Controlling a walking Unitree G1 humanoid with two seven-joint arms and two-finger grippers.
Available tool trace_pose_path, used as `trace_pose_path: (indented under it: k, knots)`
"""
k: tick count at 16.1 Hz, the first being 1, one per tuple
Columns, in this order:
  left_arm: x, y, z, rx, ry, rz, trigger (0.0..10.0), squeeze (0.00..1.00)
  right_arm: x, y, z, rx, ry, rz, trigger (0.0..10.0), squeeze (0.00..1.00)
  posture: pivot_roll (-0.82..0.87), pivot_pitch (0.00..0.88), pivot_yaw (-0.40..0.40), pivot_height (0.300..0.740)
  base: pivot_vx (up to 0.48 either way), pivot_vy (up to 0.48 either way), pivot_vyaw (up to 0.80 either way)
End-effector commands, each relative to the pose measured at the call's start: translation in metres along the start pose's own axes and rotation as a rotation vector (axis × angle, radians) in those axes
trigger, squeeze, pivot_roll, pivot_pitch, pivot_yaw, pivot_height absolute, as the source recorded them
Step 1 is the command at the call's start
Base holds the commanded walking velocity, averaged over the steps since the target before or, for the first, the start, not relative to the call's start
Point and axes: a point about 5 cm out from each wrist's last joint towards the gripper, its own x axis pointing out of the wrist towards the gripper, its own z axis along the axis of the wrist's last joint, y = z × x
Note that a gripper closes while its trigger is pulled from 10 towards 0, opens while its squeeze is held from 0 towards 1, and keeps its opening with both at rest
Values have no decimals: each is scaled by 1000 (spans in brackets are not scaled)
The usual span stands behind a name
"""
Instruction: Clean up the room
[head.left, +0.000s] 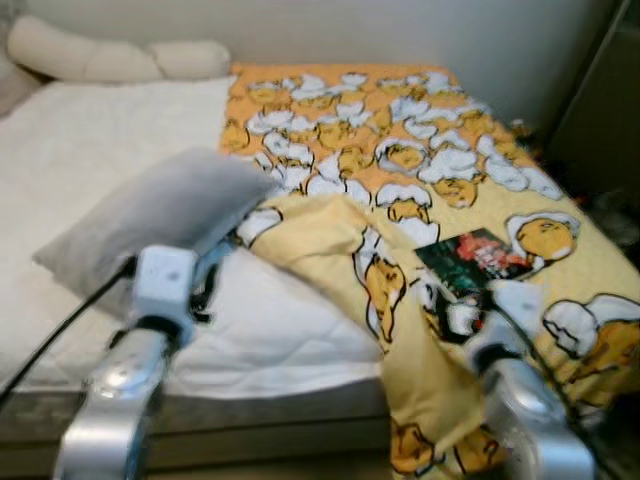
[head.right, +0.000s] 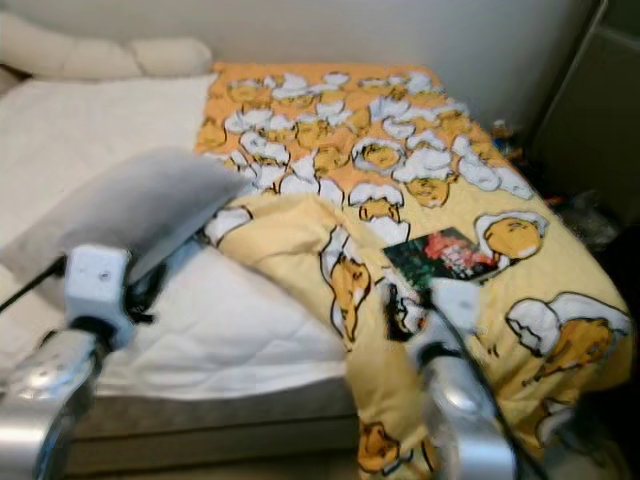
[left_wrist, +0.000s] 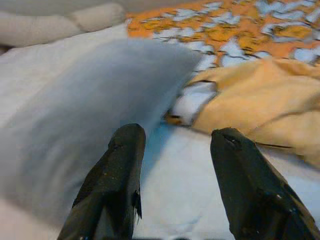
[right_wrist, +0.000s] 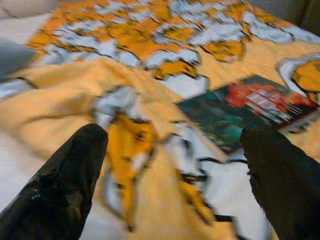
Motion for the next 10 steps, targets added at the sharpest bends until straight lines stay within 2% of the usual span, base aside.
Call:
trace_pose_path:
  k: [1,7,10]
  knots:
    - [1,-6,5,-2,-21,-21,10000,0,0,-7,7,-13,-23,-16,10000,0,-78,0,7,740,0,371,0]
    - [1,-6,5,-7,-25,-12,10000,0,2,-4,10,-45,-31,22,10000,0,-80,0,2,740,0,364,0]
    - [0,-6,3,-2,-21,-7,10000,0,4,0,16,-102,-49,91,10000,0,-77,0,0,740,0,336,0]
